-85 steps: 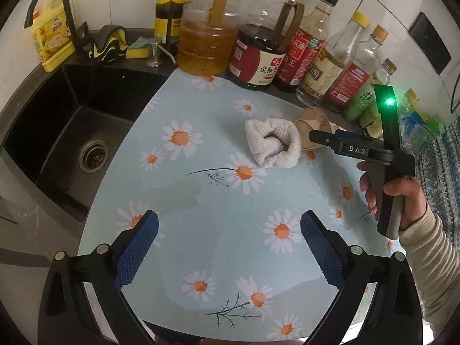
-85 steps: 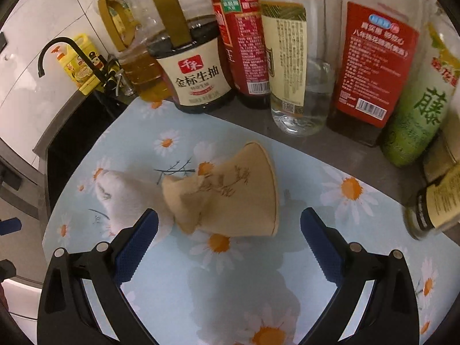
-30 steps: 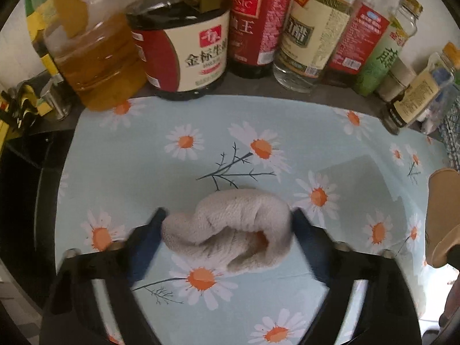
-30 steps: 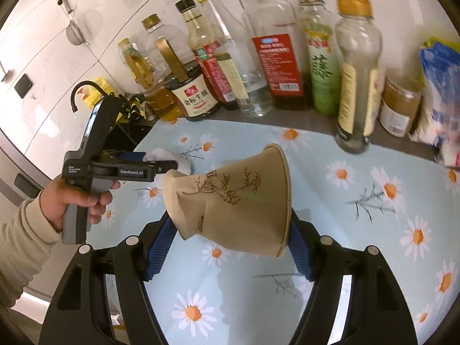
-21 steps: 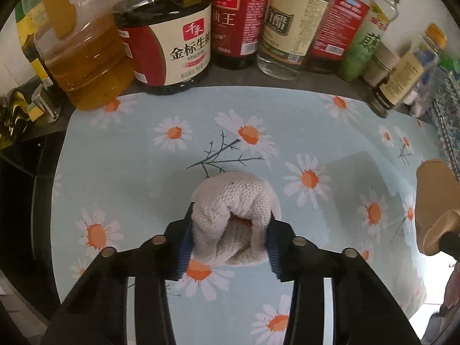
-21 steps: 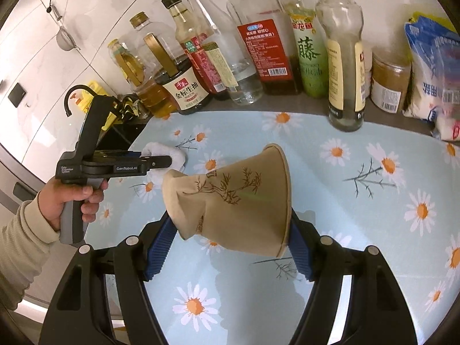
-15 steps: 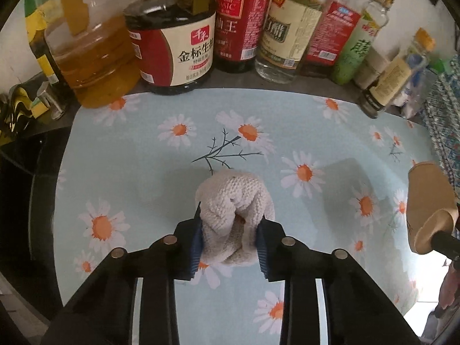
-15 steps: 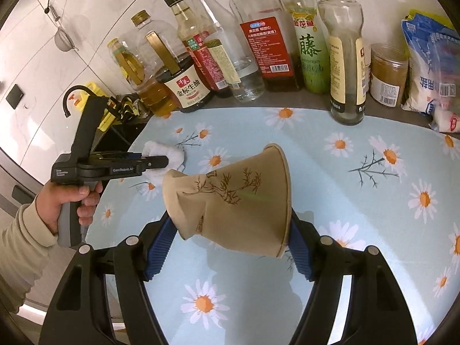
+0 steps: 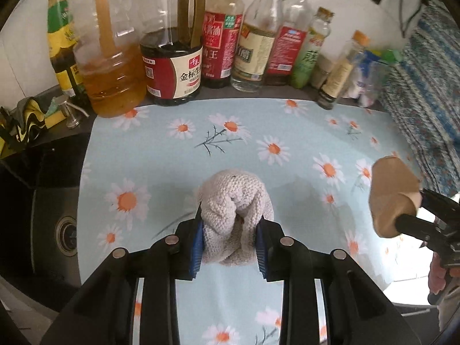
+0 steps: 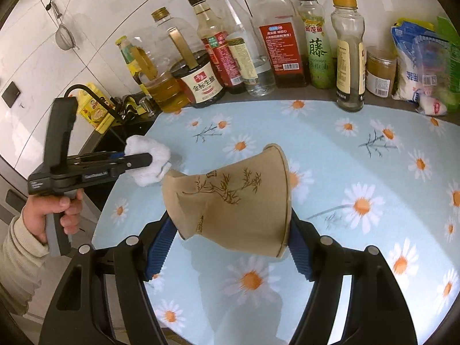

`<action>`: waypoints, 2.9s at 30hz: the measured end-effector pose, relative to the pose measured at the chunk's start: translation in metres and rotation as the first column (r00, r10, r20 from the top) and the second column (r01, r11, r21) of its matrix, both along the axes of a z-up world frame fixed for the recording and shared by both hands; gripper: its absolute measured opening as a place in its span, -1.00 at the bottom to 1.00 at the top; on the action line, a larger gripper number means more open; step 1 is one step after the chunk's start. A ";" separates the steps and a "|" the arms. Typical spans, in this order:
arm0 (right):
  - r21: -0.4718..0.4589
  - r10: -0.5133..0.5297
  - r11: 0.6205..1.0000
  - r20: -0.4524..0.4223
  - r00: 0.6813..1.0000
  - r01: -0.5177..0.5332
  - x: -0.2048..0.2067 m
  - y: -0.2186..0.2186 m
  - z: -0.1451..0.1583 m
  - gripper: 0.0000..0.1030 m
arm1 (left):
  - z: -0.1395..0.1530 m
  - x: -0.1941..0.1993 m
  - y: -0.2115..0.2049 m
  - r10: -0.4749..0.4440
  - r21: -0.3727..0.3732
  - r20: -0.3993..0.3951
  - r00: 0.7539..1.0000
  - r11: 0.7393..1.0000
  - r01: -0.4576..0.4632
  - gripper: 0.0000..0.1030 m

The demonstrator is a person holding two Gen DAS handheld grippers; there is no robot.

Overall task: Collect trash
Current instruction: 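Carry the knitted cloth in the left tool while the right tool carries the paper cup down to the bin, then open both tools over the bin to drop the knitted cloth and paper cup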

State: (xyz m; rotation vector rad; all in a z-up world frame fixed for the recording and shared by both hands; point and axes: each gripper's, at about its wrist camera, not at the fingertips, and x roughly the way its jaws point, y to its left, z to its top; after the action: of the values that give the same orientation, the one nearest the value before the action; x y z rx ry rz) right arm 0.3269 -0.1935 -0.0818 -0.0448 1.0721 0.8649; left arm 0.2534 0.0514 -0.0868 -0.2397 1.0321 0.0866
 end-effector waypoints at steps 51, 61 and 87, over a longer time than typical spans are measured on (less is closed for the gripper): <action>-0.140 -0.031 0.990 -0.113 0.993 0.015 -0.281 0.080 -0.066 0.37 | -0.091 -0.261 0.008 -0.123 -0.224 -0.089 0.988 0.969 0.101 -0.45; -0.200 -0.019 0.979 -0.222 0.975 -0.027 -0.292 0.067 -0.114 0.38 | -0.146 -0.275 0.001 -0.099 -0.252 -0.222 0.970 0.967 0.041 -0.45; -0.290 0.070 0.938 -0.371 0.926 -0.188 -0.315 0.088 -0.206 0.39 | -0.223 -0.265 0.010 -0.061 -0.279 -0.359 0.931 0.959 -0.045 -0.41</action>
State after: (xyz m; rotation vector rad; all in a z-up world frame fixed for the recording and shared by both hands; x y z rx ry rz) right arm 0.0118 -0.1050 -0.2880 -0.2437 1.5621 0.8273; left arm -0.0113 0.0612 -0.3095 -0.4943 1.4190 -0.0271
